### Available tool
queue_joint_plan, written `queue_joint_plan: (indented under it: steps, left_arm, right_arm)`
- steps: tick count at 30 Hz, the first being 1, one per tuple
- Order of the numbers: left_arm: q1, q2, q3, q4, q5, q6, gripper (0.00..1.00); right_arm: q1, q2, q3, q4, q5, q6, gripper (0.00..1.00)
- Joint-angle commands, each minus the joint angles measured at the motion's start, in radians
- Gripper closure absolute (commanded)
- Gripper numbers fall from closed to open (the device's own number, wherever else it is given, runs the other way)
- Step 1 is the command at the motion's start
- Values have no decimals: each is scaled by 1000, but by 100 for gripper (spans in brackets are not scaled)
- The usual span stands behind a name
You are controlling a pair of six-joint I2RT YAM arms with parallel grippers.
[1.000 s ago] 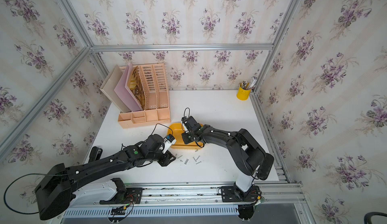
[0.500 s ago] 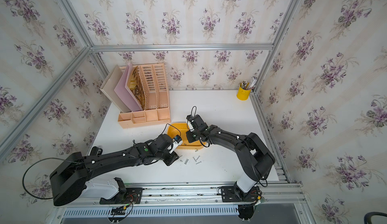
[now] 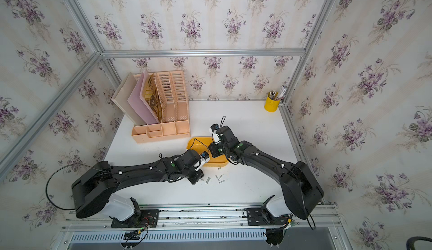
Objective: Put the screws on the desktop into the storage box
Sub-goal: Pick up the screw from the center of the board.
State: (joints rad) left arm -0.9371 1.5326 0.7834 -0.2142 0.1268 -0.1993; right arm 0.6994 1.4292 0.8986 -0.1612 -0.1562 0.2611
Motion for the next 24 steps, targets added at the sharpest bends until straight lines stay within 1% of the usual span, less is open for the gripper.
queue_joint_plan:
  steps: [1,3,6,12,17,21,24]
  left_arm:
    - [0,20,14,-30,14,14,63]
    - [-1,28,28,-59,13,16,66]
    - [-3,35,37,-102,-12,23,66]
    - [-4,51,37,-102,3,37,68]
    - [-4,53,46,-80,-14,37,67]
    - [-5,77,74,-95,-34,39,67]
    - [-3,101,79,-87,-8,38,69]
  right_arm:
    - [-4,-34,-10,-17,35,8,78]
    - [-9,-58,-18,-22,44,10,78]
    - [-12,-86,-21,-35,50,9,78]
    - [-17,-120,-26,-47,60,0,78]
    - [-21,-143,-45,-39,68,2,79]
    - [-21,-156,-60,-39,66,6,79]
    - [-23,-165,-71,-38,65,9,79]
